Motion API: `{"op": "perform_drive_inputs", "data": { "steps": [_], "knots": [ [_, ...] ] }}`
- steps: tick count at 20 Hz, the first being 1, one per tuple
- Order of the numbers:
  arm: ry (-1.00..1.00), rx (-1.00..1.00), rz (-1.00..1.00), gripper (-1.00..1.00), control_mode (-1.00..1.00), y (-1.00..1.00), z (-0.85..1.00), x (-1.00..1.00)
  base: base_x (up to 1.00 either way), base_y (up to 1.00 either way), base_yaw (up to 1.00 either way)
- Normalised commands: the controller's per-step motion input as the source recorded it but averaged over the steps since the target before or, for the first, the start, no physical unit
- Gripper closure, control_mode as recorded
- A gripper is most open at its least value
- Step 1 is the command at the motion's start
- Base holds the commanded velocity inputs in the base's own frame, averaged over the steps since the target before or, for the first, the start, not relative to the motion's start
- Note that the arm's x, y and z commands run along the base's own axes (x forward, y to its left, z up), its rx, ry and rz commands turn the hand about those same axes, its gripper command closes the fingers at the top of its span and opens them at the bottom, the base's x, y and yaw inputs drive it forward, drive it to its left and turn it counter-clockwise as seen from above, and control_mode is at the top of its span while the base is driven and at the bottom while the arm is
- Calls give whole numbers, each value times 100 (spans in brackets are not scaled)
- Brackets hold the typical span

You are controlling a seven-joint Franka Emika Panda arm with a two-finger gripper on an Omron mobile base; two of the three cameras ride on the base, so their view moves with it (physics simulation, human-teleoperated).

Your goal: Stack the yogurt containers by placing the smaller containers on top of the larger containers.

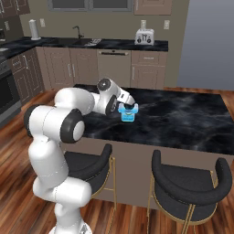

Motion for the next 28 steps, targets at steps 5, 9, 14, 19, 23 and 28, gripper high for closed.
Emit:
{"op": "perform_drive_inputs", "data": {
  "steps": [5, 9, 14, 19, 23, 28],
  "knots": [
    [0, 0, 0, 100, -100, -6, -7, 15, 0, 0, 0],
    [0, 0, 0, 100, -100, -4, -7, 17, 0, 0, 0],
    [0, 0, 0, 100, -100, -2, -6, 17, 0, 0, 0],
    [-1, 0, 0, 100, -100, -6, -9, 14, 0, 0, 0],
    [-1, 0, 0, 100, -100, -9, -9, 15, 0, 0, 0],
    [0, 0, 0, 100, -100, -9, -10, 15, 0, 0, 0]
  ]
}}
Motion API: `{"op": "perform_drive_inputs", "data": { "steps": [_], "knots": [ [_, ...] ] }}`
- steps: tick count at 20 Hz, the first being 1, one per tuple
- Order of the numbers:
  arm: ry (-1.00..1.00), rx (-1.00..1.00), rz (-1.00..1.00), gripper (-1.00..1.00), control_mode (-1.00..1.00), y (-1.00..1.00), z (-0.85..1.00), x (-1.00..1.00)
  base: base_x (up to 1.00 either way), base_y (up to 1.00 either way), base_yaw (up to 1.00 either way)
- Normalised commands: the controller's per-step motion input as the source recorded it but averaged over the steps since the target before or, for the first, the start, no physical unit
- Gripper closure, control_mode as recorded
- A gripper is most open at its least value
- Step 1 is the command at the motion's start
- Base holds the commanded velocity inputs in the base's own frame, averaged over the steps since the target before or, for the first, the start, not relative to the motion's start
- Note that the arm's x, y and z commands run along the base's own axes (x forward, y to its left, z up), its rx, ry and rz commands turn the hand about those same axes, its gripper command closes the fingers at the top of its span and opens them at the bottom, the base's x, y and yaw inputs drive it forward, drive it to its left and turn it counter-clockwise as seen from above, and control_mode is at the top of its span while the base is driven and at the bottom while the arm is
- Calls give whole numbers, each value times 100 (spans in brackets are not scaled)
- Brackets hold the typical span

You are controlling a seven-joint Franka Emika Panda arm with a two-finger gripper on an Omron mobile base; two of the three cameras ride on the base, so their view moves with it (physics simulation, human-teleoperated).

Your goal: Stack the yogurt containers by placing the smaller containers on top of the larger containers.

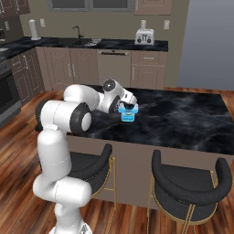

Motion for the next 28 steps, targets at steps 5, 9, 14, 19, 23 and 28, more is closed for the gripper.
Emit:
{"op": "perform_drive_inputs", "data": {
  "steps": [5, 9, 14, 19, 23, 28],
  "knots": [
    [0, 0, 0, 100, -100, -9, -8, 10, 0, 0, 0],
    [0, 0, 0, 100, -100, -4, -8, 11, 0, 0, 0],
    [0, 0, 0, 100, -100, 0, -8, 16, 0, 0, 0],
    [0, 0, 0, 100, -100, 0, -7, 17, 0, 0, 0],
    [0, 0, 0, 100, -100, 0, -8, 14, 0, 0, 0],
    [0, 0, 0, 100, -100, 0, -8, 13, 0, 0, 0]
  ]
}}
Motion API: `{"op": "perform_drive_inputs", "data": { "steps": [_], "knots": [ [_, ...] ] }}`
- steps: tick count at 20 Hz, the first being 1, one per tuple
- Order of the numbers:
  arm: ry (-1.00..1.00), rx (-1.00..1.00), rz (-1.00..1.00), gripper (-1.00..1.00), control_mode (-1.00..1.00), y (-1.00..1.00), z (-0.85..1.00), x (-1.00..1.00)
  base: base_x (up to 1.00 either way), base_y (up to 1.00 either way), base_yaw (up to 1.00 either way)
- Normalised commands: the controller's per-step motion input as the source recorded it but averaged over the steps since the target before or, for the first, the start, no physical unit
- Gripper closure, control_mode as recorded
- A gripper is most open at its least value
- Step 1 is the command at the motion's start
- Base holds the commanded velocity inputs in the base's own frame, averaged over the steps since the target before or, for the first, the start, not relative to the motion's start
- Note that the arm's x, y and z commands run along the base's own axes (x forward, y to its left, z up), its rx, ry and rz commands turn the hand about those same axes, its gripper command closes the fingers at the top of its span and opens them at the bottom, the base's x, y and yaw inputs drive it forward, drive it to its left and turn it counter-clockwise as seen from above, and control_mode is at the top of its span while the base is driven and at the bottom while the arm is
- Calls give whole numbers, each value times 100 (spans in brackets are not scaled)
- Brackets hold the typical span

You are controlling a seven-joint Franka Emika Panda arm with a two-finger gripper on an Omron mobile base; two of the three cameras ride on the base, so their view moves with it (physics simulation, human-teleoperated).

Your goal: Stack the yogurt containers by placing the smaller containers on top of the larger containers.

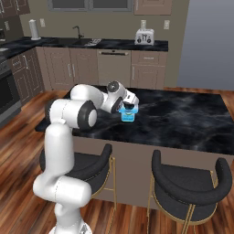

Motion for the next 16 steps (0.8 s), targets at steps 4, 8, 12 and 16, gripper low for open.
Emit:
{"op": "perform_drive_inputs", "data": {
  "steps": [4, 8, 12, 16],
  "knots": [
    [0, 0, 0, 100, -100, 0, -9, 13, 0, 0, 0],
    [0, 0, 0, 100, -100, -1, -10, 10, 0, 0, 0],
    [0, 0, 0, 100, -100, -5, -9, 9, 0, 0, 0],
    [0, 0, 0, 100, -100, -4, -8, 8, 0, 0, 0]
  ]
}}
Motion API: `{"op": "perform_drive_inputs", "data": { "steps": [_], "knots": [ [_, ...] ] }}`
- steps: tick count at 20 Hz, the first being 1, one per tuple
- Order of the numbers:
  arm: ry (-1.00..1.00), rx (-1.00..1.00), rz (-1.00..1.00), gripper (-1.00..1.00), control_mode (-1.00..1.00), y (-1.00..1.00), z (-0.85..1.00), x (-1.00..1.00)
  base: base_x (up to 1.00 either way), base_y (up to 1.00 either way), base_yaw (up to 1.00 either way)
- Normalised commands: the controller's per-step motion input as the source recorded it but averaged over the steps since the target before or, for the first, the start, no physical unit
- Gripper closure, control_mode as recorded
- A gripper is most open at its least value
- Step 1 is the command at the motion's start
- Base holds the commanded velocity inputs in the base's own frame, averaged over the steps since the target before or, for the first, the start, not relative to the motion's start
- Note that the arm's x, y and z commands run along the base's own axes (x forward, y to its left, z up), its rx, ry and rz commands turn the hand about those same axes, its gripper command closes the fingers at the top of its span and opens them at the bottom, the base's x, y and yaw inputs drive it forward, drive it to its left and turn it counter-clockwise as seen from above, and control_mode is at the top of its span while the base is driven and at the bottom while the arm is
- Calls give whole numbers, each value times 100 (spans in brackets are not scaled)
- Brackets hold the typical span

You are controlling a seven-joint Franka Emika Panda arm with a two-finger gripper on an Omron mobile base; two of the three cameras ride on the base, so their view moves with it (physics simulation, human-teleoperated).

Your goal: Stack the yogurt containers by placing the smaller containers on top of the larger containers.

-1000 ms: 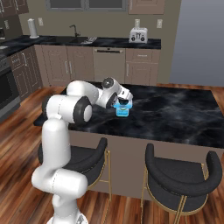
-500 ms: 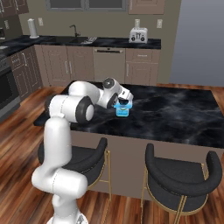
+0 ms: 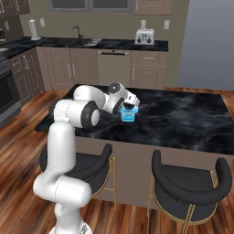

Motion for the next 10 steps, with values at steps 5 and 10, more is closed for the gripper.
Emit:
{"op": "perform_drive_inputs", "data": {
  "steps": [5, 10],
  "knots": [
    [0, 0, 0, 100, -100, -4, -8, 8, 0, 0, 0],
    [0, 0, 0, 100, -100, -1, -8, 13, 0, 0, 0]
  ]
}}
